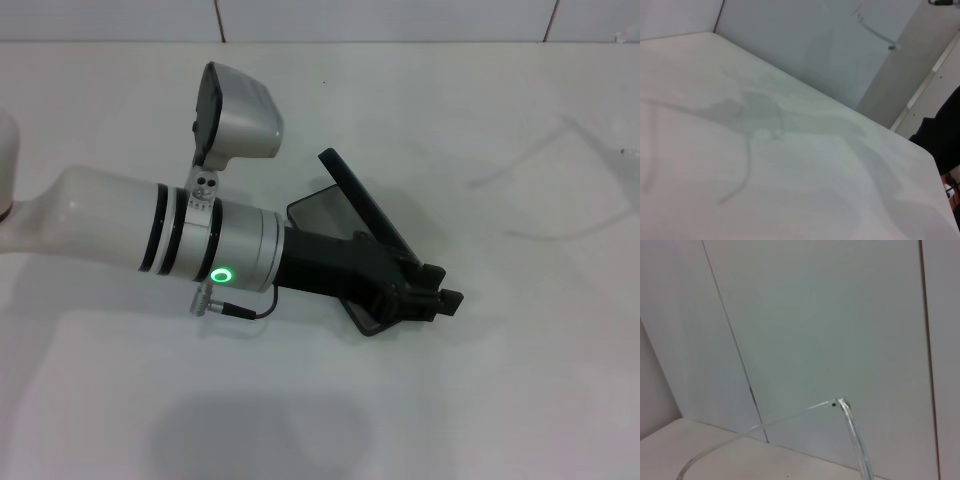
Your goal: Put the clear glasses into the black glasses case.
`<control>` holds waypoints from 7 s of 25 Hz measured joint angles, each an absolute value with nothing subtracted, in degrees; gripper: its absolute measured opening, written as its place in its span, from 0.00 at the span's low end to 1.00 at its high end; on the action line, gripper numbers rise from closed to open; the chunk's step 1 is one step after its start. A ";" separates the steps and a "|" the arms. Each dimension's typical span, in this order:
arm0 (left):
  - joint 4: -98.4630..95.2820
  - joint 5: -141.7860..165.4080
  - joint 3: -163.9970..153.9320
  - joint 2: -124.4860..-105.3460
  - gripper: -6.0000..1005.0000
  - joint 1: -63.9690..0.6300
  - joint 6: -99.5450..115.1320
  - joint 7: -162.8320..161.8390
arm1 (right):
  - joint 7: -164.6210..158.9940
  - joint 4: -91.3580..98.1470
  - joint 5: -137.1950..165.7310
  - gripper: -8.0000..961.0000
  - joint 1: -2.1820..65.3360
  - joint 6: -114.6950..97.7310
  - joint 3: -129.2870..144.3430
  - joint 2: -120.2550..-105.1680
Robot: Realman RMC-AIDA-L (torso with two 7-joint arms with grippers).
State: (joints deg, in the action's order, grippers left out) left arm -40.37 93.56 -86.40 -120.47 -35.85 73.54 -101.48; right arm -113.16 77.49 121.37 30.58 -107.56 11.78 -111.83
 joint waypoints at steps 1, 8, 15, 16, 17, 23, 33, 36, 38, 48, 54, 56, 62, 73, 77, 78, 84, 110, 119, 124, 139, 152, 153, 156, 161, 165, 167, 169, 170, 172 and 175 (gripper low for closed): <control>-40.35 92.86 -87.13 -120.46 0.38 -35.97 73.04 -101.46 | -113.05 77.34 121.37 0.06 30.56 -107.56 11.78 -111.80; -42.48 92.58 -87.31 -119.95 0.38 -35.36 76.71 -102.15 | -112.68 77.28 121.31 0.06 29.59 -107.81 11.30 -111.78; -49.39 97.77 -81.82 -119.61 0.38 -31.02 78.25 -105.40 | -112.60 77.51 121.28 0.06 29.51 -107.98 11.24 -111.71; -48.93 98.45 -81.32 -119.68 0.38 -31.04 77.96 -105.40 | -112.59 77.47 121.28 0.06 29.54 -107.97 11.30 -111.71; -47.90 99.52 -80.73 -119.76 0.38 -31.26 77.27 -105.34 | -112.59 77.40 121.26 0.06 29.60 -107.92 11.45 -111.71; -43.71 101.73 -81.06 -119.81 0.38 -33.02 74.13 -104.79 | -112.72 77.36 121.20 0.06 29.72 -107.80 11.72 -111.70; -42.56 98.69 -85.36 -120.22 0.38 -34.61 73.32 -104.21 | -112.67 77.18 121.19 0.06 29.86 -107.59 11.69 -111.97; -42.52 98.03 -85.93 -120.22 0.38 -34.76 73.22 -104.01 | -112.46 76.22 121.19 0.06 29.84 -107.57 11.69 -111.89; -42.20 96.44 -87.26 -120.26 0.38 -35.42 72.38 -103.54 | -112.33 75.72 121.19 0.06 29.83 -107.57 11.68 -111.76; -40.55 92.36 -91.99 -120.40 0.37 -37.58 66.86 -103.33 | -111.78 75.23 121.20 0.06 29.50 -107.57 11.45 -111.76; -40.54 91.16 -92.27 -120.43 0.37 -38.36 65.83 -103.27 | -111.62 75.22 121.20 0.06 29.30 -107.57 11.35 -111.94; -40.54 90.37 -92.28 -120.42 0.37 -38.57 65.31 -103.27 | -111.50 75.16 121.20 0.06 29.26 -107.57 11.30 -111.99; -40.51 88.95 -92.29 -120.36 0.37 -38.75 63.60 -103.27 | -110.94 75.01 121.20 0.06 28.85 -107.57 11.13 -112.13; -40.51 87.26 -92.71 -120.44 0.37 -39.02 60.63 -103.23 | -110.72 74.34 120.74 0.06 28.02 -107.57 11.16 -112.22; -40.51 86.51 -92.72 -120.42 0.37 -39.02 59.07 -103.17 | -110.72 74.34 120.43 0.06 27.79 -107.57 11.16 -112.23; -40.53 86.31 -92.73 -120.39 0.37 -39.02 58.99 -103.15 | -110.72 74.35 120.41 0.06 27.77 -107.57 11.17 -112.23; -41.95 85.87 -92.20 -120.04 0.37 -38.45 62.39 -103.50 | -110.72 74.36 120.31 0.06 27.15 -107.57 10.96 -112.17; -39.02 87.81 -96.26 -120.32 0.37 -40.64 58.06 -103.89 | -109.17 67.43 119.77 0.06 29.09 -104.42 10.52 -109.47; -39.02 87.70 -95.84 -120.06 0.37 -41.19 57.95 -103.90 | -108.85 66.10 119.77 0.06 29.11 -102.50 11.45 -108.76; -39.34 87.63 -95.86 -120.00 0.37 -41.34 60.05 -103.99 | -108.81 66.09 119.77 0.06 29.42 -101.45 12.74 -108.66; -58.07 88.30 -79.49 -119.13 0.34 -31.70 83.81 -104.00 | -105.80 64.00 119.63 0.06 29.57 -102.77 15.06 -108.68; -67.88 84.16 -66.97 -119.33 0.31 -28.62 91.34 -103.33 | -102.63 59.13 113.62 0.06 30.28 -102.21 26.85 -113.68; -67.91 83.68 -66.25 -119.30 0.31 -28.59 92.04 -103.34 | -101.88 58.51 112.16 0.06 30.47 -102.30 27.95 -114.61; -67.98 82.22 -63.70 -119.38 0.31 -28.36 94.50 -103.20 | -100.85 57.02 107.75 0.06 30.50 -102.57 31.79 -115.59; -67.58 77.66 -61.77 -119.47 0.29 -26.75 97.27 -100.74 | -98.38 52.04 101.30 0.06 31.38 -102.31 38.70 -115.31; -67.40 76.44 -61.73 -119.57 0.29 -26.49 97.53 -99.76 | -93.82 46.43 100.54 0.06 33.95 -102.72 39.32 -115.35; -66.85 75.74 -61.98 -119.62 0.28 -26.42 97.55 -99.42 | -91.86 43.76 99.96 0.06 35.14 -102.97 39.35 -115.33; -65.53 75.25 -62.09 -119.65 0.28 -26.57 97.55 -99.12 | -90.10 41.44 99.47 0.06 36.22 -103.01 39.31 -115.32; -64.61 74.89 -62.17 -119.65 0.27 -26.74 97.56 -98.86 | -89.32 40.51 99.15 0.06 36.69 -102.97 39.29 -115.34; -62.44 74.23 -62.38 -119.65 0.27 -27.26 97.56 -98.19 | -88.56 39.73 98.61 0.06 37.07 -102.82 39.40 -115.40; -60.09 73.76 -62.75 -119.65 0.26 -28.22 97.93 -97.49 | -87.85 38.86 97.94 0.06 37.32 -102.60 39.53 -115.44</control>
State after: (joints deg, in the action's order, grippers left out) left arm -60.09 73.76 -62.75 -119.65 -28.22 97.93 -97.49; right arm -87.85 38.86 97.94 37.32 -102.60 39.53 -115.44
